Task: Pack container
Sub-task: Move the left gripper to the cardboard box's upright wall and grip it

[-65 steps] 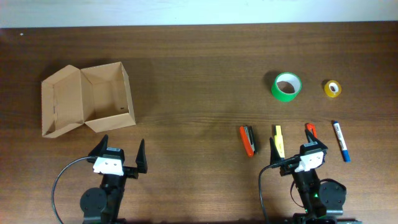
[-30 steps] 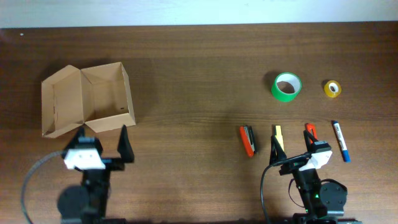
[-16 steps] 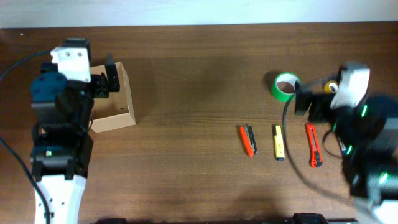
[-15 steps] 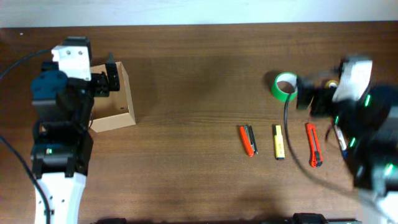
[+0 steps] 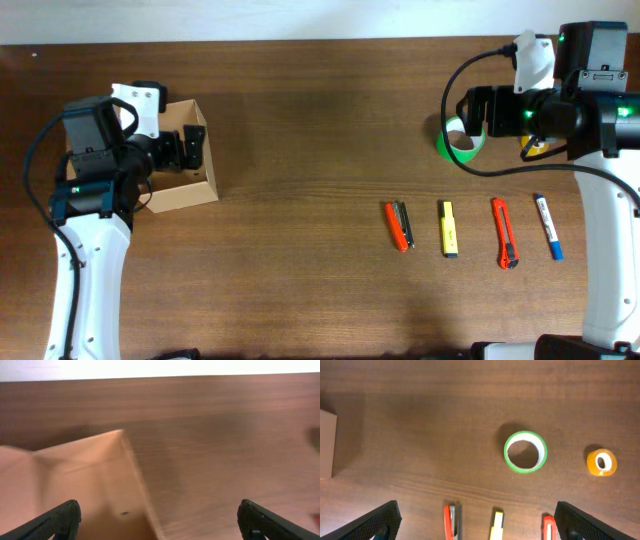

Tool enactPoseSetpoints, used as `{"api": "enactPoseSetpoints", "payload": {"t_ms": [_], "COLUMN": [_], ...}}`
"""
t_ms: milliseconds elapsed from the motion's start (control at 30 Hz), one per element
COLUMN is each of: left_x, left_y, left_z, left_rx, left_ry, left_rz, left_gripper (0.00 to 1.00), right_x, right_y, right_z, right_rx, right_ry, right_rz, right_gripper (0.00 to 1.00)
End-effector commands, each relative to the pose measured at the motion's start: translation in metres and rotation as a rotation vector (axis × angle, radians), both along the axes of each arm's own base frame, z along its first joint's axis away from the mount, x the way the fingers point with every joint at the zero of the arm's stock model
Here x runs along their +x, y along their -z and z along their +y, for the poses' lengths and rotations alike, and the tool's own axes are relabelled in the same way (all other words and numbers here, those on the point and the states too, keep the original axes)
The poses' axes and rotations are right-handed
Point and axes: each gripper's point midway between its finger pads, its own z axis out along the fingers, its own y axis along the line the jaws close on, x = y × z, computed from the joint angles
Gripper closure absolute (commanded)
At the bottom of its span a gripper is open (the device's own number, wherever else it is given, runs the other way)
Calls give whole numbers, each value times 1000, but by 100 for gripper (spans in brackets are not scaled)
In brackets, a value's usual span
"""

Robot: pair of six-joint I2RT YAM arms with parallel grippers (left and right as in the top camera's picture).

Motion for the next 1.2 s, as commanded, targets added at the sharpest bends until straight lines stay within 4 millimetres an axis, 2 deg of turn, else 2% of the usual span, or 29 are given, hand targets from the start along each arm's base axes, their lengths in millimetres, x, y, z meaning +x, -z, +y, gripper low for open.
{"api": "enactPoseSetpoints", "payload": {"t_ms": [0,33,100,233,367,433,533,600,633,700,800,900,1033,1167], "left_x": [-5,-6,-6,10,22,28,44,51,51,49,57,73,87,96], "left_y": [-15,-11,1,-6,5,14,25,37,48,66,78,79,90,110], "left_z": [-26,-24,-9,3,9,6,-10,-18,-16,-7,-5,-2,13,4], "left_rx": [-139,-187,-235,-220,-152,-93,-27,10,61,167,244,246,248,177], "left_ry": [95,39,-124,-185,-227,-216,-159,-137,-150,-181,-201,-218,-311,-302], "left_rz": [-11,27,104,144,349,438,535,589,628,676,672,620,600,618], "left_gripper": [0,0,0,0,0,0,0,4,10,11,1,1,1,3], "right_x": [1,0,-5,-9,-9,-9,-12,-14,-15,-18,-20,-20,-20,-20], "right_y": [3,9,20,38,41,41,43,44,44,45,48,48,48,48], "right_z": [-17,-30,-43,-58,-58,-58,-57,-57,-57,-56,-56,-56,-57,-57], "right_rx": [-15,-12,6,7,9,13,15,15,15,15,14,14,11,11], "right_ry": [114,209,282,324,325,332,330,330,329,329,329,329,331,331], "right_rz": [35,69,127,201,215,216,231,242,246,257,270,270,270,269], "right_gripper": [1,1,1,1,1,1,1,1,1,1,1,1,1,1]}}
